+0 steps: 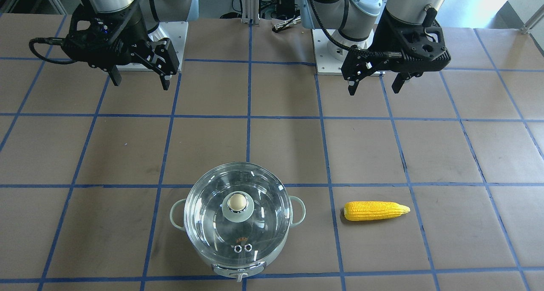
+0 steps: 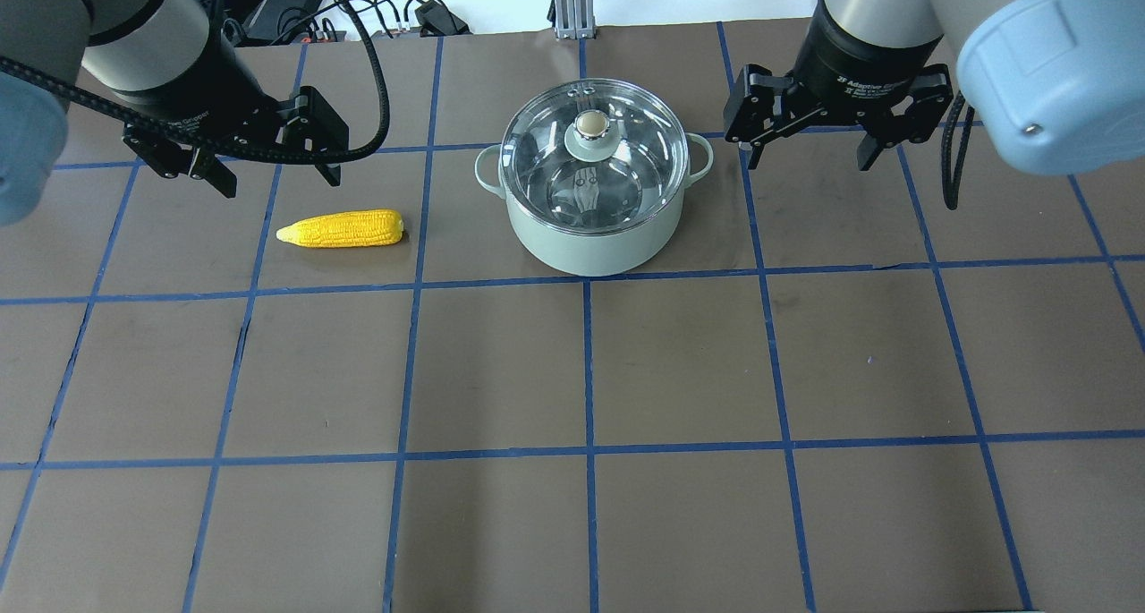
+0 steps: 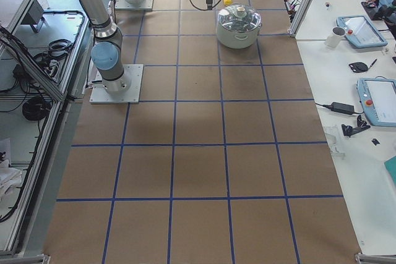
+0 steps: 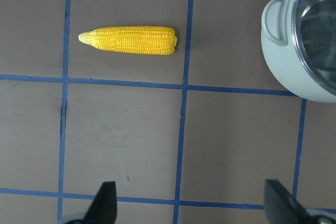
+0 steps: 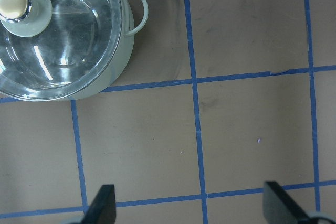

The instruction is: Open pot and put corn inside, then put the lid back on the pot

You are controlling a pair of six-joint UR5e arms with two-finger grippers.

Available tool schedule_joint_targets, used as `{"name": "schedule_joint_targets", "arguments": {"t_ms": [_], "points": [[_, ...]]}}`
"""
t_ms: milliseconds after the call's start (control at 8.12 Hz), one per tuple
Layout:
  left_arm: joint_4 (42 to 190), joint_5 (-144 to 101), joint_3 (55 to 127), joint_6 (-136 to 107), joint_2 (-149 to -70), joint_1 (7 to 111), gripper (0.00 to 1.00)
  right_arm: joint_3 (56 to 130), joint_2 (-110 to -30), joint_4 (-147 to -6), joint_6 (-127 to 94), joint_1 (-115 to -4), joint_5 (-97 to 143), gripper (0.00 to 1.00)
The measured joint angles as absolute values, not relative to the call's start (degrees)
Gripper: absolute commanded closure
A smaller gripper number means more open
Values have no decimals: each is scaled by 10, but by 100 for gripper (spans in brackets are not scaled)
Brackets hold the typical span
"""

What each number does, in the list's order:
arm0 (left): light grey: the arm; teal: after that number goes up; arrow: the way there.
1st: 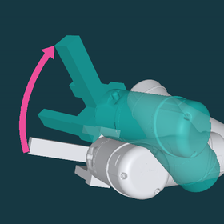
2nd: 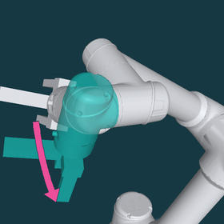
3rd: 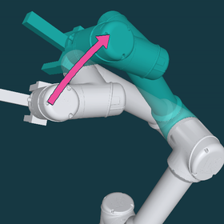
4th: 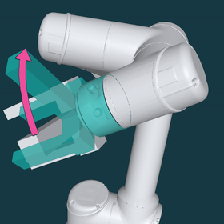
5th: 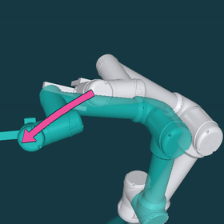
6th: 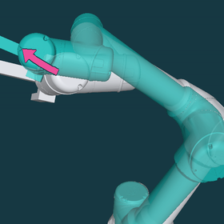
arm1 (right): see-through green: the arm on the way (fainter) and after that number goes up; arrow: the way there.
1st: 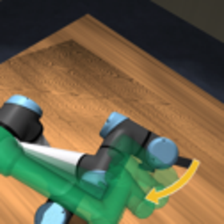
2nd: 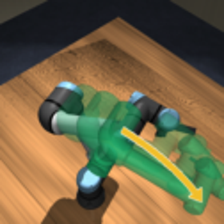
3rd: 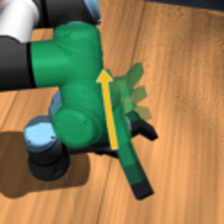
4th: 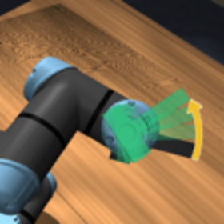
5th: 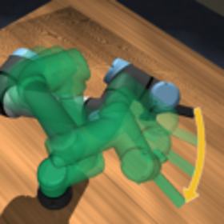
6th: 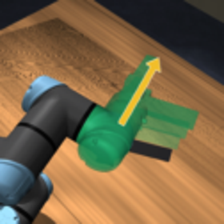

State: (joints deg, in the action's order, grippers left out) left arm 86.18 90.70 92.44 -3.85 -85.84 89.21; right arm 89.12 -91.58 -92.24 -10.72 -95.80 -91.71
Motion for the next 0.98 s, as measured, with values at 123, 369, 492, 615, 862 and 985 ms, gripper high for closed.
{"name": "schedule_joint_targets", "arguments": {"t_ms": [123, 369, 492, 615, 862, 985], "points": [[862, 907, 925, -39, -858, 892, 0, 891, -916, -923, -107, -958, -917, 0], [862, 907, 926, -32, -860, 888, 0, 891, -915, -924, -107, -958, -917, 0], [861, 906, 926, -12, -862, 883, 0, 891, -915, -924, -107, -958, -917, 0], [858, 905, 925, 33, -866, 874, 0, 892, -915, -925, -107, -958, -918, 0], [846, 902, 924, 164, -879, 821, 0, 892, -915, -925, -107, -958, -918, 0], [832, 901, 924, 240, -891, 793, 0, 892, -915, -926, -107, -957, -918, 0]]}}
